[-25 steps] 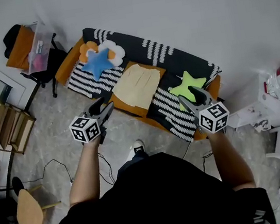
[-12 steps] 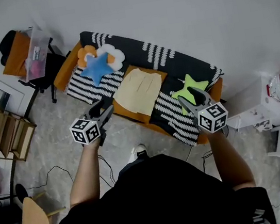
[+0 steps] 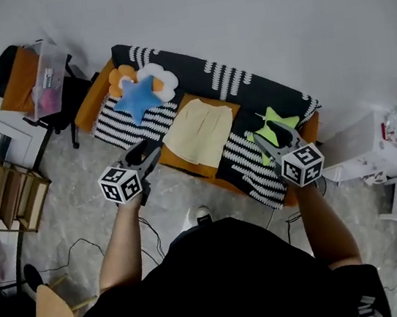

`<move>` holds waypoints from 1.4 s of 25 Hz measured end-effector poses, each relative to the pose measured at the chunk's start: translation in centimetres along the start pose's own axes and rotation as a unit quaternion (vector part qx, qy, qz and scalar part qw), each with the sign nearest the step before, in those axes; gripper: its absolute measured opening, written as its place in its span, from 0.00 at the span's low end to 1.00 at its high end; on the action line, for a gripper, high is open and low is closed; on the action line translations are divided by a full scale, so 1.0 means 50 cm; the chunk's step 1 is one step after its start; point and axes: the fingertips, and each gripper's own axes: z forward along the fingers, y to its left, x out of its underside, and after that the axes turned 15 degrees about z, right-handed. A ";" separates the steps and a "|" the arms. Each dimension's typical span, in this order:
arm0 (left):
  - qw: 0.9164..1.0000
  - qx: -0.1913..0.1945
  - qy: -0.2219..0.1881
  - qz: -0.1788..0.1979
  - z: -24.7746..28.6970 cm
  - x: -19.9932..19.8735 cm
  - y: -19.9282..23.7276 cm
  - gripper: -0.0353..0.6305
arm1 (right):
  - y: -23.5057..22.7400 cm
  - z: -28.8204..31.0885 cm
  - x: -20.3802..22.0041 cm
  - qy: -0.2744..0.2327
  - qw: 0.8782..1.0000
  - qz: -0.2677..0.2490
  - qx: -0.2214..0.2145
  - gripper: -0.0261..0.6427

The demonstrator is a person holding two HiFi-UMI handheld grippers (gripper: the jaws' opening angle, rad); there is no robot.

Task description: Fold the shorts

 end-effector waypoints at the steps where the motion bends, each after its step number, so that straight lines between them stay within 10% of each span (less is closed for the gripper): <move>1: 1.000 0.001 0.000 -0.001 0.002 0.000 0.009 0.41 | 0.001 0.008 0.000 0.001 1.000 0.001 0.001 0.41; 35: 1.000 0.010 -0.007 -0.011 -0.041 0.028 0.195 0.41 | 0.059 0.144 -0.045 0.001 0.999 -0.016 0.031 0.41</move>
